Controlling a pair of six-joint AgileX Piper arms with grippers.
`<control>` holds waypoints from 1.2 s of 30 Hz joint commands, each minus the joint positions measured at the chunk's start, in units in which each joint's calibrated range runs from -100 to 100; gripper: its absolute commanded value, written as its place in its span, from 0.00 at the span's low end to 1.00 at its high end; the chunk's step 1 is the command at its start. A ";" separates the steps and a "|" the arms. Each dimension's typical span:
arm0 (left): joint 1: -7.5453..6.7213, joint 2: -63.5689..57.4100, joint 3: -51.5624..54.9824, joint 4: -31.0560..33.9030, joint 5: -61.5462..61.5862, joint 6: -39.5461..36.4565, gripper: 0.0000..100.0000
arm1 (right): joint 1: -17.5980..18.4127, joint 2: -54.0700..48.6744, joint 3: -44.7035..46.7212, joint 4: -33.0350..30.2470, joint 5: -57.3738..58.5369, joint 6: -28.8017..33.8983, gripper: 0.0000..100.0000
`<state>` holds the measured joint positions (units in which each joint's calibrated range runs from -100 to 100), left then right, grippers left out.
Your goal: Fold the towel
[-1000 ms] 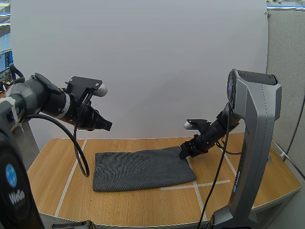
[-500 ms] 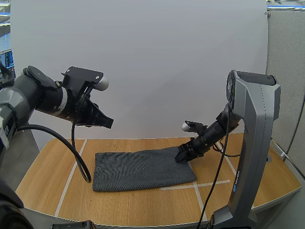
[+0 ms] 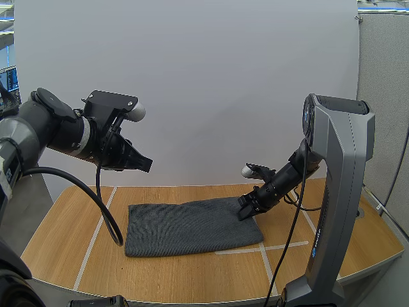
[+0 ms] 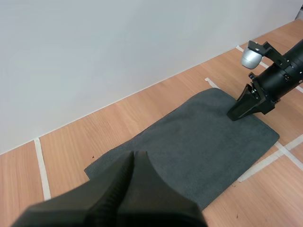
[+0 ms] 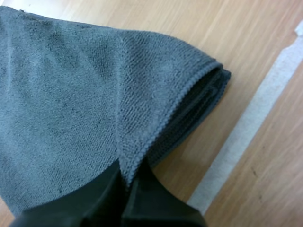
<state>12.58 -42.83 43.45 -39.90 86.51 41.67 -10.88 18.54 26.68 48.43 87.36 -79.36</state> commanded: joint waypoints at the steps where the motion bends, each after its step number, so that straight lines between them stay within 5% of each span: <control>1: 0.00 -1.23 -0.26 -0.07 2.19 -2.90 0.00 | -0.10 -0.83 0.09 1.78 7.80 -2.71 0.00; 16: 0.00 -9.19 -0.26 8.11 2.20 -11.01 0.00 | 2.18 -12.17 0.09 5.77 12.64 -4.68 0.00; 36: 0.00 -15.53 -0.26 14.39 5.66 -19.87 0.00 | 15.52 -12.30 0.09 9.15 10.39 -0.76 0.00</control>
<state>12.58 -58.19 43.45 -28.33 90.59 24.38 0.09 7.26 26.68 56.31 98.40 -81.97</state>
